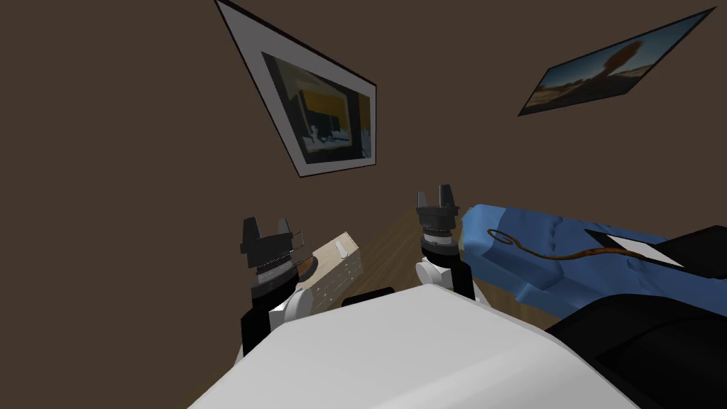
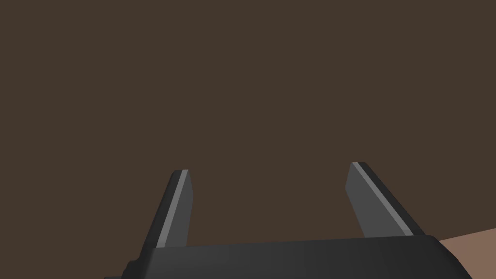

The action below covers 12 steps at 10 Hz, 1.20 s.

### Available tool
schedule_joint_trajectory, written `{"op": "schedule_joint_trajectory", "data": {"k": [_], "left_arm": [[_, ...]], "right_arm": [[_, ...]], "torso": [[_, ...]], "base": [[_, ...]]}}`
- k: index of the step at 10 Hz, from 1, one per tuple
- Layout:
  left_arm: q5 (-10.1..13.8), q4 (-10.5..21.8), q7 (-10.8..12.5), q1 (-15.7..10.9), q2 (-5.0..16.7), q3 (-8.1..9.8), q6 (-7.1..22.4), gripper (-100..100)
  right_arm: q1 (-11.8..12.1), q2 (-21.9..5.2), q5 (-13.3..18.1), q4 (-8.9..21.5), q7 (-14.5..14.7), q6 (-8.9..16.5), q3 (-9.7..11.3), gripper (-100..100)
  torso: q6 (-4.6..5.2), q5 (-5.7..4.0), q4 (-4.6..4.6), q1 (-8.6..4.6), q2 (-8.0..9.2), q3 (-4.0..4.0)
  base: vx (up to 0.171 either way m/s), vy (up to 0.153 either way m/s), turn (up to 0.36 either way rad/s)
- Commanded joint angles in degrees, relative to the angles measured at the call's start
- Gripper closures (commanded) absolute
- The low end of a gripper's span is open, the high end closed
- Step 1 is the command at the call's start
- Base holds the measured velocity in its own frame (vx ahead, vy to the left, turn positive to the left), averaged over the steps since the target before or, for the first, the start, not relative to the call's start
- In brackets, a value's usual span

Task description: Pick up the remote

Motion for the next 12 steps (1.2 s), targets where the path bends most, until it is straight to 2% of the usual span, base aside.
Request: {"op": "schedule_joint_trajectory", "data": {"k": [1,3,4,5,11,12], "left_arm": [[-0.2,0.1,0.3,0.1,2.7,0.19,0.6,-100],[-0.8,0.5,0.9,0.2,6.1,0.53,2.1,-100],[-0.8,0.5,0.9,0.2,6.6,0.53,2.1,-100],[-1.1,0.9,1.3,0.4,8.5,0.73,3.2,-100],[-3.6,4.9,4.7,2.0,19.1,1.93,12.7,-100],[-3.6,4.9,4.7,2.0,19.1,1.93,12.7,-100]], "right_arm": [[0.0,0.0,0.0,0.0,0.0,0.0,0.0,0],[0.0,0.0,0.0,0.0,0.0,0.0,0.0,0],[0.0,0.0,0.0,0.0,0.0,0.0,0.0,0],[0.0,0.0,0.0,0.0,0.0,0.0,0.0,0],[0.0,0.0,0.0,0.0,0.0,0.0,0.0,0],[0.0,0.0,0.0,0.0,0.0,0.0,0.0,0]], "torso": [[0.00,0.00,0.00,0.00,0.00,0.00],[0.00,0.00,0.01,-0.02,0.03,0.02],[0.00,-0.01,0.01,-0.03,0.04,0.02],[0.00,0.00,0.01,-0.02,0.04,0.02],[0.01,-0.02,0.01,-0.08,0.05,0.03],[0.00,-0.02,0.01,-0.10,0.04,0.02]], "base": [[-0.005,-0.006,-0.010],[-0.010,-0.013,-0.015],[-0.010,-0.009,-0.007],[-0.009,-0.007,-0.019],[-0.013,-0.024,-0.061],[-0.002,-0.021,-0.025]]}}
